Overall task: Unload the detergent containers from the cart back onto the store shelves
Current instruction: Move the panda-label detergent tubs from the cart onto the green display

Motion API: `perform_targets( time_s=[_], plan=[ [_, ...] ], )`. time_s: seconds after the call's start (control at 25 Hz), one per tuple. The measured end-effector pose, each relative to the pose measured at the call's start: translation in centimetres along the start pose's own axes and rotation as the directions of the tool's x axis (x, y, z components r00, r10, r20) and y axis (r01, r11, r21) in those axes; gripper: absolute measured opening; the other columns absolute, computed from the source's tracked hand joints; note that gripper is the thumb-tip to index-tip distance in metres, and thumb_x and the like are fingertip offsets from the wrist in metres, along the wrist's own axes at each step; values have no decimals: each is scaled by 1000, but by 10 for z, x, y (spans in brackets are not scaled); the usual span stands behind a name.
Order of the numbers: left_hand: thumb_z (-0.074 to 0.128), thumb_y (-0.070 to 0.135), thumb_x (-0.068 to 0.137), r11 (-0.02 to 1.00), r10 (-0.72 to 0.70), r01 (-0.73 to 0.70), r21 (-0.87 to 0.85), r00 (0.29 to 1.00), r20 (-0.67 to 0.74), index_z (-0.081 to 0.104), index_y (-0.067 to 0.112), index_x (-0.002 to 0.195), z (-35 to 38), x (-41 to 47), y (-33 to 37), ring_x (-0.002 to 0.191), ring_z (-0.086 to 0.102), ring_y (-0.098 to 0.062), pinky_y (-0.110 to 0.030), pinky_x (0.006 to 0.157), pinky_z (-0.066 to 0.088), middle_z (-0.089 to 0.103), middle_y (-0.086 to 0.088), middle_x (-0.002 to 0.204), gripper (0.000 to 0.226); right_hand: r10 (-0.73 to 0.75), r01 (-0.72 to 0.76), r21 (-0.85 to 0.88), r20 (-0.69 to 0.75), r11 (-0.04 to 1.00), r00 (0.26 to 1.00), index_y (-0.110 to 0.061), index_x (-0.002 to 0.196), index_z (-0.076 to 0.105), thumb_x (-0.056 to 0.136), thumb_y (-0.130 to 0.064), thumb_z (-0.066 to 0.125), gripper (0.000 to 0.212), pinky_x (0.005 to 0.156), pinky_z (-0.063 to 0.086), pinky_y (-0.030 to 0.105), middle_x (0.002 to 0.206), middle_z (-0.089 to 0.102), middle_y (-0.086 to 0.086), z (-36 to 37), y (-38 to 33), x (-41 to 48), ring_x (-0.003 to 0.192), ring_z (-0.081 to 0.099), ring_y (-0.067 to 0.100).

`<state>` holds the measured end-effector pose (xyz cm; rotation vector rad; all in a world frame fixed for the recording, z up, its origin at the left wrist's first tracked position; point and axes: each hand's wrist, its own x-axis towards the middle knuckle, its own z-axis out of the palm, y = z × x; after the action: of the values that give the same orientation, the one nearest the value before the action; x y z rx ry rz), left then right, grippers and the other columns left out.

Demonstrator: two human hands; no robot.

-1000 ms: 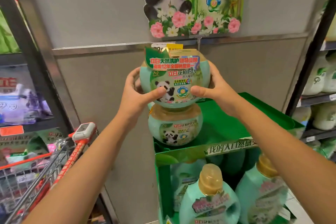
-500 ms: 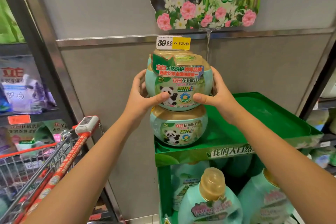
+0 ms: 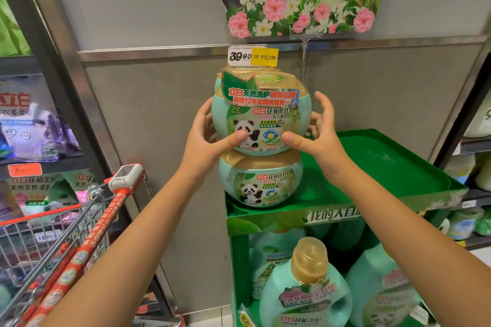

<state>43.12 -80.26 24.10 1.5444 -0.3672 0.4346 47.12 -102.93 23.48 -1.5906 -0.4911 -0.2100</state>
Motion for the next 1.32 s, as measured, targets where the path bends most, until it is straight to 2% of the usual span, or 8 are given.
perform_targets(
  time_s=[0.24,0.36,0.56,0.76,1.0,1.08,1.2,1.32],
  plan=[
    [60,12,93,996,-88,89,-13,934,-347,62,21,111,-13,-49,-8,106,63,-12,-26,84,48,65,3,115,20,-118,118,-28,-443,993,889,-20,127,46,90,-13,64,41,80,46,20,99,54,-5,19,-1,-60,90,55,3],
    [52,11,97,975,-221,209,-74,884,-411,66,26,97,-20,-100,-22,94,65,-7,-23,79,48,70,5,100,21,-162,174,-3,-375,985,913,-21,103,61,91,-12,57,15,73,50,18,87,63,-9,31,2,-109,75,59,3],
    [53,10,95,909,-397,406,-92,777,-489,69,22,95,-30,-217,-51,84,67,-6,-19,75,49,74,2,92,20,17,-9,106,-70,994,997,-9,97,65,96,-2,51,16,62,52,18,76,69,2,54,43,-196,63,60,7],
    [56,8,94,769,-571,606,-203,508,-645,70,20,93,-23,-360,-70,83,65,-13,-23,71,46,74,-4,89,19,338,-354,66,180,933,924,-8,91,66,94,2,52,18,61,52,19,69,66,5,74,110,-284,61,59,9],
    [56,13,95,596,-603,685,-419,37,-797,70,16,98,-11,-544,-50,85,66,-16,-25,67,46,73,-4,90,15,570,-536,-233,519,812,637,-16,88,67,93,1,55,22,62,50,17,74,67,0,99,154,-377,70,62,12],
    [57,14,94,571,-577,667,-480,-91,-812,69,15,99,-10,-592,-36,90,65,-19,-26,68,45,72,-5,93,13,592,-514,-323,599,795,539,-20,84,67,93,2,55,26,64,51,16,74,67,-2,122,156,-398,72,63,11],
    [59,13,93,565,-536,598,-569,-259,-804,69,19,95,-14,-660,-14,90,64,-17,-25,68,46,70,-6,96,12,566,-398,-427,744,812,356,-22,85,66,92,2,55,28,76,53,35,80,67,3,179,146,-424,77,63,21],
    [55,10,94,598,-531,457,-659,-390,-752,69,13,102,-28,-717,4,86,64,-16,-25,70,48,70,-8,95,16,483,-254,-426,844,868,235,-22,89,67,93,0,55,26,69,54,21,83,69,4,251,127,-448,74,65,14]
  ],
)
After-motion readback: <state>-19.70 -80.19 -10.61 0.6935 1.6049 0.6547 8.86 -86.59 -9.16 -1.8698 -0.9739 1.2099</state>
